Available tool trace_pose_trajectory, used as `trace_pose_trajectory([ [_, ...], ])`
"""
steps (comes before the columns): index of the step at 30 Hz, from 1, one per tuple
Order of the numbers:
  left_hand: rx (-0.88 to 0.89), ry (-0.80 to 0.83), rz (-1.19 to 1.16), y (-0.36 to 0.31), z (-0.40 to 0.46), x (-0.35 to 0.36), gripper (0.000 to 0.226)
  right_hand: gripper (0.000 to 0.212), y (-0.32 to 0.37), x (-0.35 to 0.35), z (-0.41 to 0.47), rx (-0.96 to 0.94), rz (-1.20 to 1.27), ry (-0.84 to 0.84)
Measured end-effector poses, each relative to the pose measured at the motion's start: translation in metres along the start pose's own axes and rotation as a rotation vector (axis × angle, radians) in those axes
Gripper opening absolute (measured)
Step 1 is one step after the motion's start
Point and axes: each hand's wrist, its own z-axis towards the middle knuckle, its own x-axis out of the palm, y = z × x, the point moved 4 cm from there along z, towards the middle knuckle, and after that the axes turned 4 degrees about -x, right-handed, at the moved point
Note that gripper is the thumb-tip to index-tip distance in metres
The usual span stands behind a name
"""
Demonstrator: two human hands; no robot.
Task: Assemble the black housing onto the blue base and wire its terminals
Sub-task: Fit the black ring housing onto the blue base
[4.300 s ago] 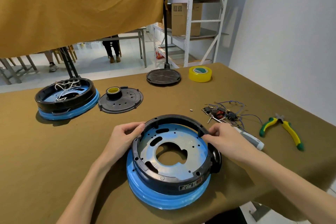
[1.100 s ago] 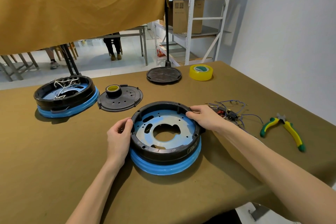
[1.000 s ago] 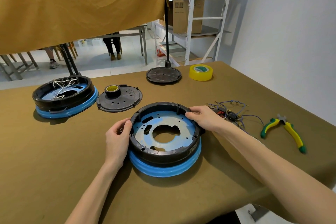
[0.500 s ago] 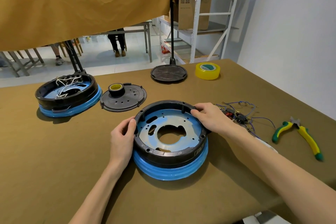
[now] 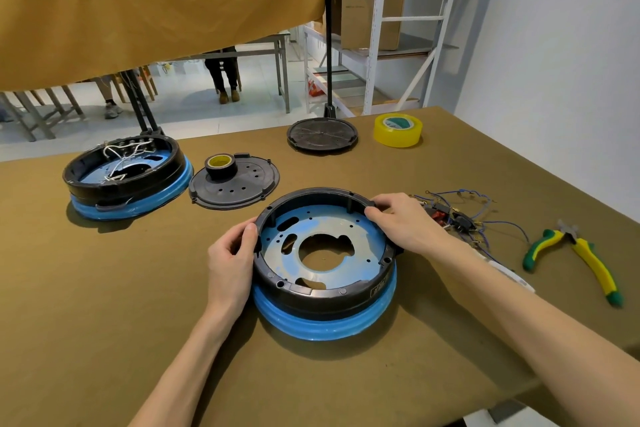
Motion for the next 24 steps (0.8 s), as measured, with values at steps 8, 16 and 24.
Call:
trace_pose_trajectory([
  [8,-0.014,-0.01,0.018,0.002,0.0,-0.003,0.029,0.031,0.0,0.003,0.0,0.021,0.005,-0.017],
  [16,-0.01,0.014,0.092,-0.012,0.002,-0.011,0.034,0.047,-0.012,-0.023,-0.007,0.039,0.12,-0.18],
  [24,0.422,0.351,0.733,-0.076,-0.011,0.073,0.062,0.023,-0.064,-0.053,-0.041,0.085,-0.315,-0.153],
])
